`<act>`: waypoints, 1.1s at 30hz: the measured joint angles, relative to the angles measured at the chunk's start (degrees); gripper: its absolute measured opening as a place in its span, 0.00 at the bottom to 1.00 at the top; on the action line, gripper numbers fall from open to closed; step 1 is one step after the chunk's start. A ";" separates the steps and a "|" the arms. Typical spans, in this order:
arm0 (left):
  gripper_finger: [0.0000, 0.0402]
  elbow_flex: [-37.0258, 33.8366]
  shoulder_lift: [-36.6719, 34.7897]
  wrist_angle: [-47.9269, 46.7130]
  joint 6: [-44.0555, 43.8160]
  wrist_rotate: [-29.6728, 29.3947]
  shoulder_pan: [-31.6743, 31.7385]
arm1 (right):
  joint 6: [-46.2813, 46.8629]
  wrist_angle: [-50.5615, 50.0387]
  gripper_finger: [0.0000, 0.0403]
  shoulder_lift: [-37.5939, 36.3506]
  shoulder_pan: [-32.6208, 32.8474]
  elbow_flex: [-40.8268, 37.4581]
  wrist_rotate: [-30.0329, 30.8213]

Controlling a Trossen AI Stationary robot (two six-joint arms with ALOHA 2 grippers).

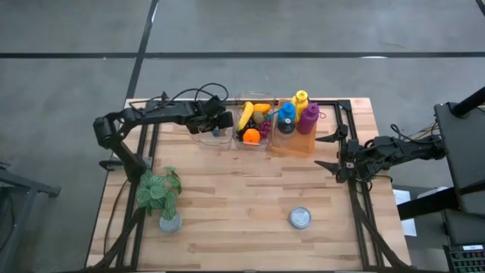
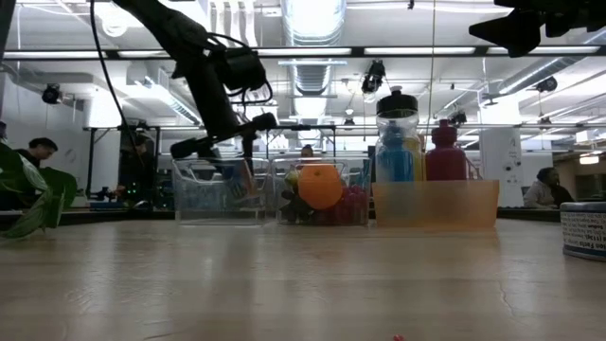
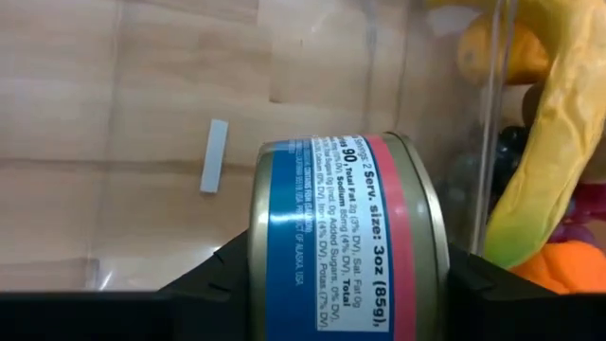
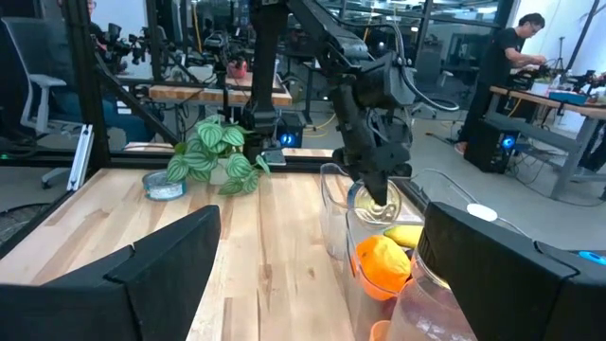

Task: Pick & Place Food Item
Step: Put the blue and pink tuna can into the left transparent bin

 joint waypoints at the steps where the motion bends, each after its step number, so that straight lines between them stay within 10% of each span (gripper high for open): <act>1: 0.46 0.00 0.01 -0.35 -0.02 0.17 0.03 | 0.04 0.00 0.92 0.00 0.00 0.00 0.01; 33: 0.61 -0.48 0.15 -5.83 -1.47 4.43 0.31 | 0.02 0.00 0.92 0.00 0.00 0.01 0.02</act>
